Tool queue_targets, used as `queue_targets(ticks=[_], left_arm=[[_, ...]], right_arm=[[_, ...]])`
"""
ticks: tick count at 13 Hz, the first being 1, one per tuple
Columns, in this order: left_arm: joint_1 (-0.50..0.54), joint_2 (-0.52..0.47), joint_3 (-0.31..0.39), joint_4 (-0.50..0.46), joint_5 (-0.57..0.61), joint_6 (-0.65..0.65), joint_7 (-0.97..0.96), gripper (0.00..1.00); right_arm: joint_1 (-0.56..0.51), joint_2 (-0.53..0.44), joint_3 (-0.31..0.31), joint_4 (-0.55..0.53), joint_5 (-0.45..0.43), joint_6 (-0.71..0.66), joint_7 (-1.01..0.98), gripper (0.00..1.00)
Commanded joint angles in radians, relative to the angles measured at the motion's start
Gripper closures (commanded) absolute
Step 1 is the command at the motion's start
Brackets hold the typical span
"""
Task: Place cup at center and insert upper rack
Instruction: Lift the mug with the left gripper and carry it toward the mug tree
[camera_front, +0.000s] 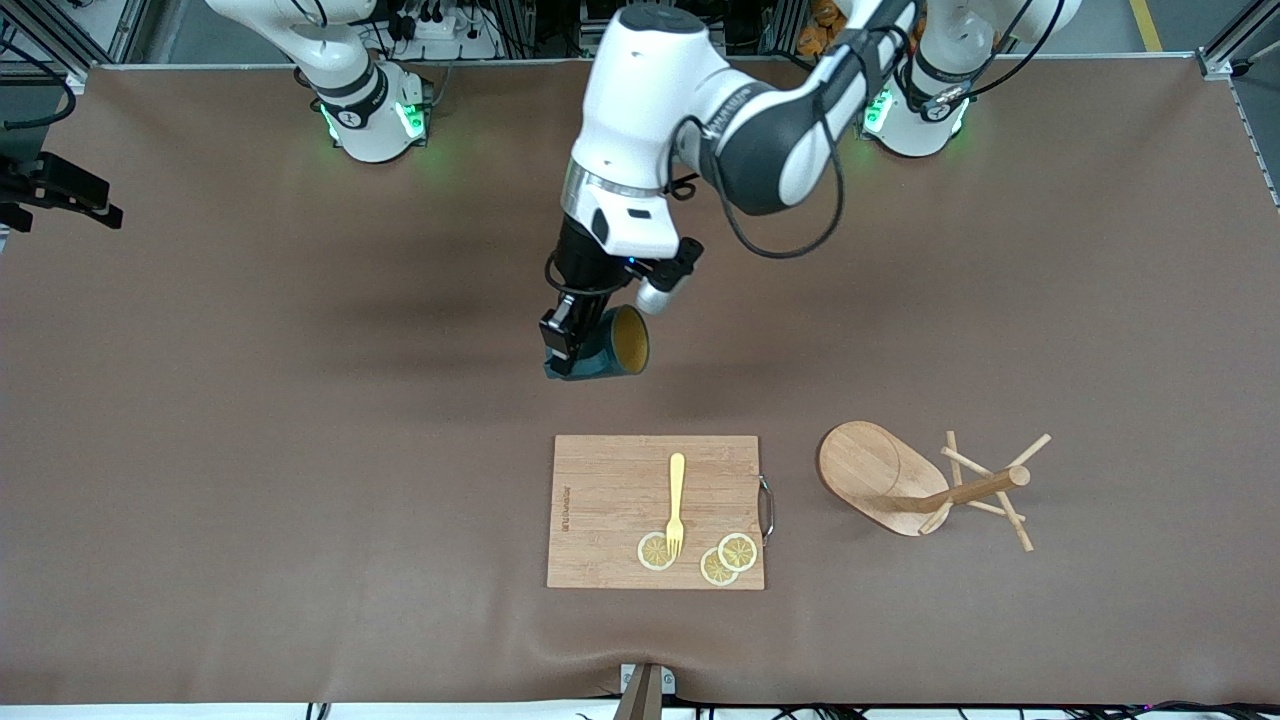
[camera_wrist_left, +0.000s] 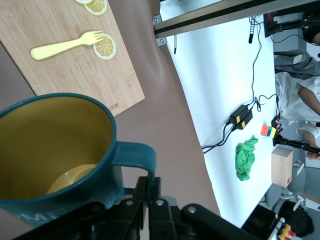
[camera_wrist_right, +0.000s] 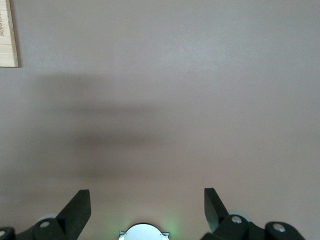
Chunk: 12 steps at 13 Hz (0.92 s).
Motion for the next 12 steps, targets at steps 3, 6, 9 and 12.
queue_targets(ticks=[3,6,9,12], left_arm=[[0.070,-0.046,-0.010,-0.040,-0.163,0.053,0.082,1.00],[0.134,-0.072,-0.039,-0.046,-0.295,0.076,0.128,1.00],[0.185,-0.103,-0.044,-0.052,-0.401,0.076,0.196,1.00],[0.243,-0.129,-0.044,-0.061,-0.507,0.076,0.258,1.00]], right_arm=[[-0.010,-0.019,0.014,-0.005,-0.008,-0.004,0.008,0.00],[-0.010,-0.019,0.014,-0.007,-0.007,-0.004,0.008,0.00],[-0.010,-0.019,0.014,-0.007,-0.005,-0.004,0.008,0.00],[-0.010,-0.019,0.016,-0.007,-0.004,-0.004,0.008,0.00]])
